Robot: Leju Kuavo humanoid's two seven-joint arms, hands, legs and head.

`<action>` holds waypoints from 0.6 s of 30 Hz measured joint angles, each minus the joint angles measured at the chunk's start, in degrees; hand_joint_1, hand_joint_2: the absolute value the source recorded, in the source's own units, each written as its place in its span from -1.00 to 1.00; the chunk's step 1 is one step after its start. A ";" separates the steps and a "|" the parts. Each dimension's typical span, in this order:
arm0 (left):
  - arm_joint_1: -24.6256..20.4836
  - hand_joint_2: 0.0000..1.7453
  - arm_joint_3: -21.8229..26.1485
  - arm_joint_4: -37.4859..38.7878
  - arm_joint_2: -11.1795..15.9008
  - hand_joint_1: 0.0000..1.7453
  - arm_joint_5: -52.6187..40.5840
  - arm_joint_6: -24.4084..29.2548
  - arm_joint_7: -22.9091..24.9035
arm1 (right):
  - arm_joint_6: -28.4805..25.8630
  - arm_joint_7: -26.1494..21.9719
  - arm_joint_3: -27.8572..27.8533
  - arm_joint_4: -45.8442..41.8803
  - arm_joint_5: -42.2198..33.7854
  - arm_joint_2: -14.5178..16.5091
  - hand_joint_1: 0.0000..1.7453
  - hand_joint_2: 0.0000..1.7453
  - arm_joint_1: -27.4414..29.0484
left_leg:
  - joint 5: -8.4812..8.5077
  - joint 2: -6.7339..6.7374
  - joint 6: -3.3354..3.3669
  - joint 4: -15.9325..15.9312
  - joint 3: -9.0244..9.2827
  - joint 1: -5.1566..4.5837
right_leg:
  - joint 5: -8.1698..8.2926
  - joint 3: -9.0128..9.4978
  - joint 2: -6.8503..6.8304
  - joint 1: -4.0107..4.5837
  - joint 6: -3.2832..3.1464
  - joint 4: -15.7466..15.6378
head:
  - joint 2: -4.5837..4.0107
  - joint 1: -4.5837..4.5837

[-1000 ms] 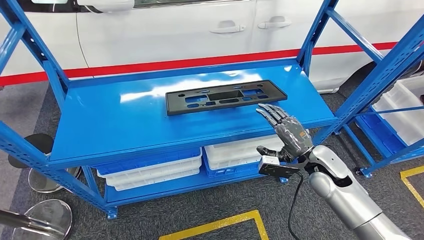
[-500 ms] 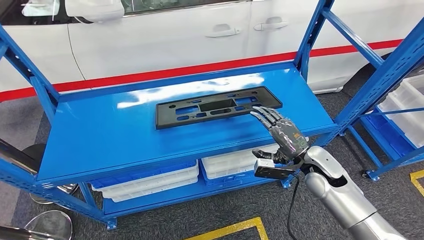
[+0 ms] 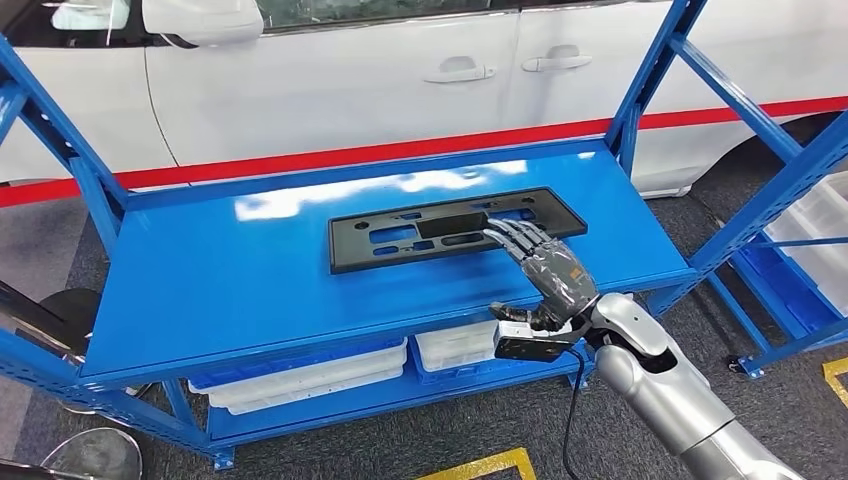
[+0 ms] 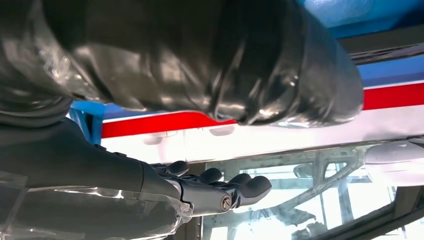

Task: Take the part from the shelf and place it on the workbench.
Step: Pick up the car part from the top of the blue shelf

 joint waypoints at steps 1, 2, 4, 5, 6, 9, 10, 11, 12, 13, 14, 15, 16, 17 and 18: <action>0.04 -1.00 0.01 0.00 -0.04 -1.00 -0.05 0.00 0.00 | 0.01 0.03 0.14 0.09 0.10 0.08 -1.00 -1.00 -0.11 | -0.43 -0.03 -0.21 0.00 0.63 0.05 | 2.86 1.35 -0.03 -0.13 0.03 -4.06 | 0.00 0.01; 0.05 -1.00 0.01 0.00 -0.09 -1.00 -0.14 0.01 -0.01 | 0.02 0.09 0.30 0.19 0.16 0.15 -1.00 -1.00 -0.28 | -0.84 -0.06 -0.51 0.00 1.09 0.00 | 4.84 2.83 -0.05 -0.06 -0.04 -7.73 | 0.00 0.01; -0.04 -1.00 0.00 0.00 -0.18 -1.00 -0.27 0.02 -0.08 | 0.04 0.17 0.59 0.35 0.31 0.26 -1.00 -1.00 -0.74 | -1.41 -0.09 -1.23 -0.05 1.49 -0.07 | 5.87 4.61 -0.09 0.31 -0.61 -12.09 | 0.00 0.01; -0.10 -1.00 -0.01 0.00 -0.20 -1.00 -0.34 0.02 -0.14 | 0.08 0.23 0.73 0.45 0.38 0.33 -1.00 -1.00 -0.92 | -1.57 -0.08 -1.62 -0.19 1.48 -0.07 | 5.34 4.85 -0.07 0.57 -1.03 -12.39 | 0.00 0.00; -0.17 -1.00 -0.01 -0.01 -0.22 -1.00 -0.40 0.02 -0.20 | 0.10 0.28 0.81 0.51 0.46 0.40 -1.00 -1.00 -1.07 | -1.75 -0.02 -2.03 -0.33 1.61 -0.03 | 5.09 5.04 -0.03 0.58 -1.50 -12.75 | 0.00 -0.01; -0.22 -1.00 -0.01 -0.01 -0.23 -1.00 -0.54 0.02 -0.26 | 0.28 0.58 1.32 0.73 0.72 0.71 -1.00 -1.00 -1.70 | -3.47 0.16 -2.91 2.48 0.93 0.09 | 4.80 6.11 0.01 0.35 -2.68 -13.53 | 0.00 -0.01; -0.22 -1.00 -0.01 0.00 -0.23 -1.00 -0.57 0.02 -0.26 | 0.38 0.66 1.60 0.85 0.84 0.84 -1.00 -1.00 -1.98 | -4.90 0.18 -2.97 5.70 -0.69 0.15 | 4.60 6.46 -0.03 0.40 -3.04 -13.66 | 0.00 -0.01; -0.23 -1.00 -0.01 0.00 -0.25 -1.00 -0.60 0.01 -0.26 | 0.49 0.71 1.91 0.99 0.99 0.97 -1.00 -1.00 -2.21 | -6.52 0.18 -2.97 9.70 -3.02 0.15 | 4.35 6.71 -0.07 0.52 -3.34 -13.67 | 0.00 -0.01; -0.20 -1.00 -0.02 0.00 -0.26 -1.00 -0.62 0.01 -0.26 | 0.60 0.75 2.22 1.14 1.14 1.14 -1.00 -1.00 -2.35 | -7.82 0.18 -2.94 13.53 -5.45 0.15 | 4.09 6.92 -0.12 0.68 -3.57 -13.62 | 0.00 -0.01; -0.16 -1.00 -0.02 0.00 -0.27 -1.00 -0.62 0.00 -0.26 | 0.69 0.78 2.48 1.26 1.26 1.29 -1.00 -1.00 -2.40 | -8.62 0.18 -2.91 16.43 -7.39 0.15 | 3.87 7.10 -0.15 0.82 -3.70 -13.58 | 0.00 -0.01; -0.11 -1.00 -0.02 0.00 -0.27 -1.00 -0.62 0.00 -0.26 | 0.75 0.80 2.66 1.34 1.34 1.39 -1.00 -1.00 -2.43 | -8.83 0.18 -2.88 17.95 -8.51 0.15 | 3.73 7.21 -0.16 0.91 -3.75 -13.55 | 0.00 -0.01; -0.07 -1.00 -0.01 0.00 -0.27 -1.00 -0.62 0.00 -0.26 | 0.78 0.81 2.76 1.39 1.38 1.44 -1.00 -1.00 -2.45 | -8.74 0.18 -2.85 18.42 -8.95 0.15 | 3.65 7.27 -0.16 0.94 -3.77 -13.52 | 0.00 -0.01; -0.06 -1.00 -0.01 0.00 -0.27 -1.00 -0.62 0.00 -0.26 | 0.79 0.82 2.78 1.39 1.39 1.44 -1.00 -1.00 -2.46 | -8.69 0.18 -2.85 18.43 -8.99 0.15 | 3.63 7.29 -0.16 0.95 -3.77 -13.52 | 0.00 -0.01; -0.06 -1.00 -0.01 0.00 -0.27 -1.00 -0.62 0.00 -0.26 | 0.79 0.82 2.78 1.39 1.39 1.44 -1.00 -1.00 -2.46 | -8.69 0.18 -2.85 18.43 -8.99 0.15 | 3.63 7.29 -0.16 0.95 -3.77 -13.52 | 0.00 -0.01; -0.06 -1.00 -0.01 0.00 -0.27 -1.00 -0.62 0.00 -0.26 | 0.79 0.82 2.78 1.39 1.39 1.44 -1.00 -1.00 -2.46 | -8.66 0.18 -2.85 18.43 -9.00 0.15 | 3.63 7.29 -0.15 0.95 -3.76 -13.52 | 0.00 -0.01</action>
